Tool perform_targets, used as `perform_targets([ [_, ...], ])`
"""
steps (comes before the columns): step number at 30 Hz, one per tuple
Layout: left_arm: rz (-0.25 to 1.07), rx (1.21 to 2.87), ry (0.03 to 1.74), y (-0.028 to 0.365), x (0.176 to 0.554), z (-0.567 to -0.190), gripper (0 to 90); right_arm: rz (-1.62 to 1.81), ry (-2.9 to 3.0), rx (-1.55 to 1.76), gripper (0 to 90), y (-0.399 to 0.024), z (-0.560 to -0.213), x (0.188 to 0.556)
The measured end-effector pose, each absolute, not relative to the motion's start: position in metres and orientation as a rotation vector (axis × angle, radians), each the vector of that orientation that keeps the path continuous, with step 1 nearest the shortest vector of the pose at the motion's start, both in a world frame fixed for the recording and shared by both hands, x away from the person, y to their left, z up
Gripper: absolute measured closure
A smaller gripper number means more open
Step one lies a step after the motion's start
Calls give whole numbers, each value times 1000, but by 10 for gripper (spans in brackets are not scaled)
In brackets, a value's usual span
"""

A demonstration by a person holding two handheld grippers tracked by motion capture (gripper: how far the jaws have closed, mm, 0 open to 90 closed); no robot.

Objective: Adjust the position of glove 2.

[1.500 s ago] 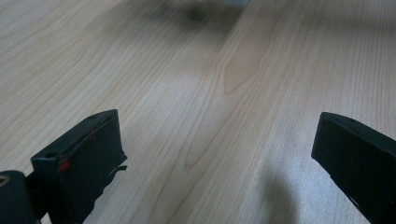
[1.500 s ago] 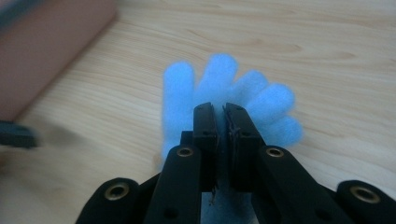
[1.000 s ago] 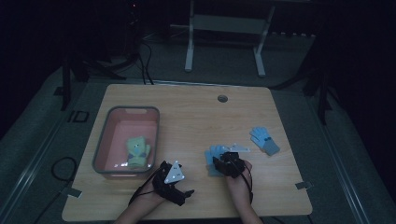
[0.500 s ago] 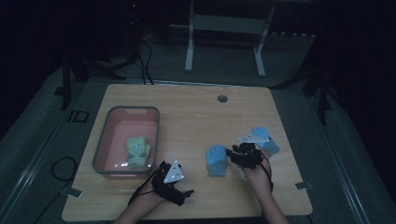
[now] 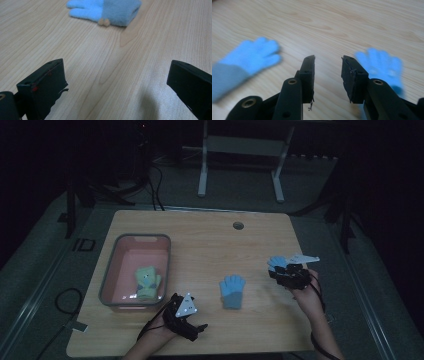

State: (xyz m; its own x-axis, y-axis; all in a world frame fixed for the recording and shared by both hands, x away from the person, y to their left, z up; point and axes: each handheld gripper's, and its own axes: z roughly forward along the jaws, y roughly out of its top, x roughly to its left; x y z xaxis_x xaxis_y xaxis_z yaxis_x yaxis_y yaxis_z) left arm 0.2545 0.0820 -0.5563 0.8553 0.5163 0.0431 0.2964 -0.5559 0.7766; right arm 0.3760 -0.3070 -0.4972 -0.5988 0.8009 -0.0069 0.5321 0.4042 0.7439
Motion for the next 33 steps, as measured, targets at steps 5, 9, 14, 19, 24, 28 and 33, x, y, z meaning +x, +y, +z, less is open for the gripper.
perform_targets([
  [5, 342, 2192, 589, 83, 255, -556, 25, 1025, 2291, 1179, 632, -337, -498, 391],
  [9, 344, 2193, 588, 83, 255, -556, 25, 1002, 2298, 1179, 625, -351, -500, 401],
  [14, 344, 2194, 586, 84, 255, -556, 25, 984, 2306, 1196, 595, -362, -508, 410],
  [19, 342, 2198, 586, 84, 255, -557, 25, 952, 2330, 1192, 592, -363, -522, 417],
  [24, 347, 2199, 589, 85, 256, -557, 25, 874, 2350, 1156, 599, -362, -538, 422],
  [28, 346, 2200, 588, 85, 256, -557, 25, 927, 2349, 1172, 670, -366, -545, 422],
  [33, 348, 2204, 583, 85, 256, -557, 25, 940, 2329, 1248, 824, -364, -545, 420],
])
